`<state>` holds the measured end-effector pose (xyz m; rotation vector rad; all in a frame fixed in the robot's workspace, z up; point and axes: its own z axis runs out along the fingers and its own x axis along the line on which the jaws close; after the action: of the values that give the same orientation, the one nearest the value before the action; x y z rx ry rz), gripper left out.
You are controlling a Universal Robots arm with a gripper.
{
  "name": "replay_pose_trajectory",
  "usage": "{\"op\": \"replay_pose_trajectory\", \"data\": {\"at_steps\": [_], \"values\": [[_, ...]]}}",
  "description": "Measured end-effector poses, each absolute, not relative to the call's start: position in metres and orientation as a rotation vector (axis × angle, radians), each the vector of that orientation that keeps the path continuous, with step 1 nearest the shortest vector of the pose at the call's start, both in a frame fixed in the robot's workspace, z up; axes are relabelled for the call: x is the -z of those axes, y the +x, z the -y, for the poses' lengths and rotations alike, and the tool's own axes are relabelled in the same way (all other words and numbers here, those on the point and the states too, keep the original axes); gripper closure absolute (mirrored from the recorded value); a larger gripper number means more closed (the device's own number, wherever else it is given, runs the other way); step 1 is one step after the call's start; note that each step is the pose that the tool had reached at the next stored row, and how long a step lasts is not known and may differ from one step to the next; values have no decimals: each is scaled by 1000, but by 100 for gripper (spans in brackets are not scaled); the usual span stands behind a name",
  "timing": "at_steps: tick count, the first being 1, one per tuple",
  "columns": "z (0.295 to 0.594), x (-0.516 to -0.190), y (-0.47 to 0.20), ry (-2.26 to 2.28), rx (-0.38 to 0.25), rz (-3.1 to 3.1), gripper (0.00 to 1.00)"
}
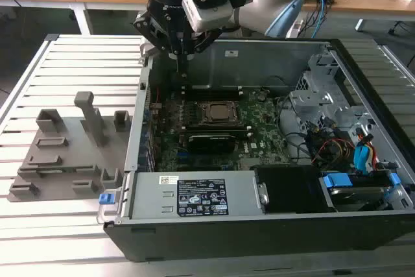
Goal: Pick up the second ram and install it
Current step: 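Reach for the second ram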
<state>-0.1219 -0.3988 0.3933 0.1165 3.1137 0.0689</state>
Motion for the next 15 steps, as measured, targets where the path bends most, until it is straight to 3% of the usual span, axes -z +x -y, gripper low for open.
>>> {"op": "replay_pose_trajectory", "data": {"at_steps": [15], "values": [[399, -393, -201, 116, -69, -3112, 89]]}}
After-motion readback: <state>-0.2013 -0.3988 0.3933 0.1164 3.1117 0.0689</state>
